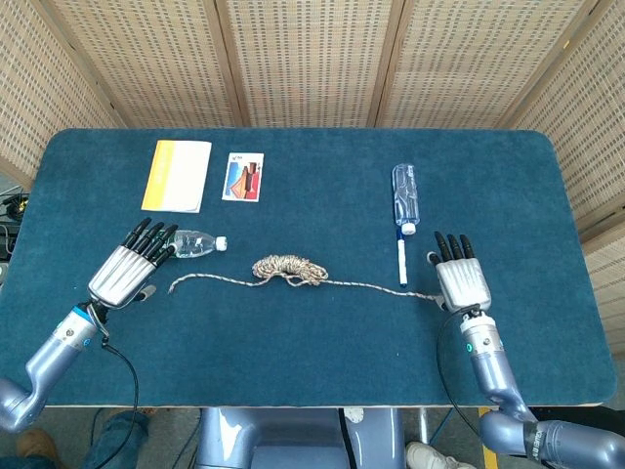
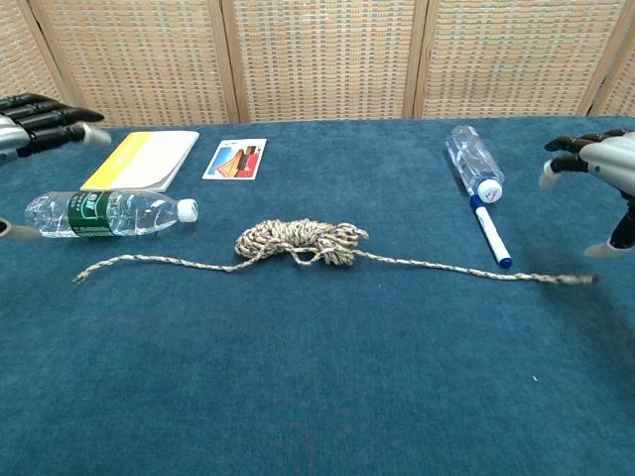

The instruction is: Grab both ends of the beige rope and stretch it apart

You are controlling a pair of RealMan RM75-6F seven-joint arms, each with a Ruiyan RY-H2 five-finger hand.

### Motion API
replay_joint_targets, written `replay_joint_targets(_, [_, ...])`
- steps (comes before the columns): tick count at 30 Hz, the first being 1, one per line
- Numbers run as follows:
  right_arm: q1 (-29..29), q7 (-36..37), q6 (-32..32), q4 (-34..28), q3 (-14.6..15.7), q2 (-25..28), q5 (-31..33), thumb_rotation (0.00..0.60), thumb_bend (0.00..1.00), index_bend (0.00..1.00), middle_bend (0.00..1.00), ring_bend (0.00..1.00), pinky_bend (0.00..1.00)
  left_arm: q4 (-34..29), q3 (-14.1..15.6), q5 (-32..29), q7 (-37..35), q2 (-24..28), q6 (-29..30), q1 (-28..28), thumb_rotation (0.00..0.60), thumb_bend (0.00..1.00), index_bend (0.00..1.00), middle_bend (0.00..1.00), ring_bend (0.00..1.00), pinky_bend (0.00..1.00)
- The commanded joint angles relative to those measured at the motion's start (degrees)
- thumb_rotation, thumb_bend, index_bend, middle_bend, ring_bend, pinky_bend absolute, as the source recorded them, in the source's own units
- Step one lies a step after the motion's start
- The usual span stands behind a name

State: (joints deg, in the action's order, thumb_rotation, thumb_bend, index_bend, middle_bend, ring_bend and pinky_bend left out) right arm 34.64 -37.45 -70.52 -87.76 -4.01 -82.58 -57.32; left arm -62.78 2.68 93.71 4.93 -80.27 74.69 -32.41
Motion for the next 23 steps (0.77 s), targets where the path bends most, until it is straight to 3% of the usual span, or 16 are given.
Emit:
replay_joint_targets(1, [-3.3, 7.2, -6.9, 0.0, 2.5, 3.7, -12.9, 0.6, 0.0, 0.0, 0.0, 0.0, 0.0, -14.7, -3.5, -6.1, -0.2, 7.8, 5.0, 5.0, 0.6, 0.0, 0.0, 0.0, 0.0, 0.0])
replay_joint_targets(6, [-8.0, 16.7, -13.9, -2.6, 4.1, 8.2, -21.1, 0.6, 0.0, 0.0, 0.0, 0.0, 0.0, -29.8, -3.9, -12.3, 0.7, 15.1, 9.3, 11.7, 0.6, 0.0, 0.0, 0.0, 0.0, 0.0])
replay_joint_targets(12, [-13.4, 20.7, -18.5, -6.8, 6.3, 11.4, -24.4, 0.6, 0.0, 0.0, 0.0, 0.0, 0.0, -37.2, -1.2, -13.9, 1.8, 17.4, 14.5, 18.7, 0.6, 0.0, 0.0, 0.0, 0.0, 0.0])
replay_joint_targets(19, [-19.5, 22.3, -23.1, -9.1, 9.6, 10.7, -30.3, 0.6, 0.0, 0.0, 0.0, 0.0, 0.0, -37.1, 2.4, -9.4, 2.9, 15.2, 19.8, 25.4, 0.6, 0.0, 0.0, 0.0, 0.0, 0.0])
replay_joint_targets(23, [-21.6, 20.7, -25.2, -9.3, 9.6, 9.7, -32.5, 0.6, 0.0, 0.0, 0.0, 0.0, 0.0, -36.6, 2.6, -9.0, 2.1, 14.4, 20.7, 27.2, 0.6, 0.0, 0.0, 0.0, 0.0, 0.0])
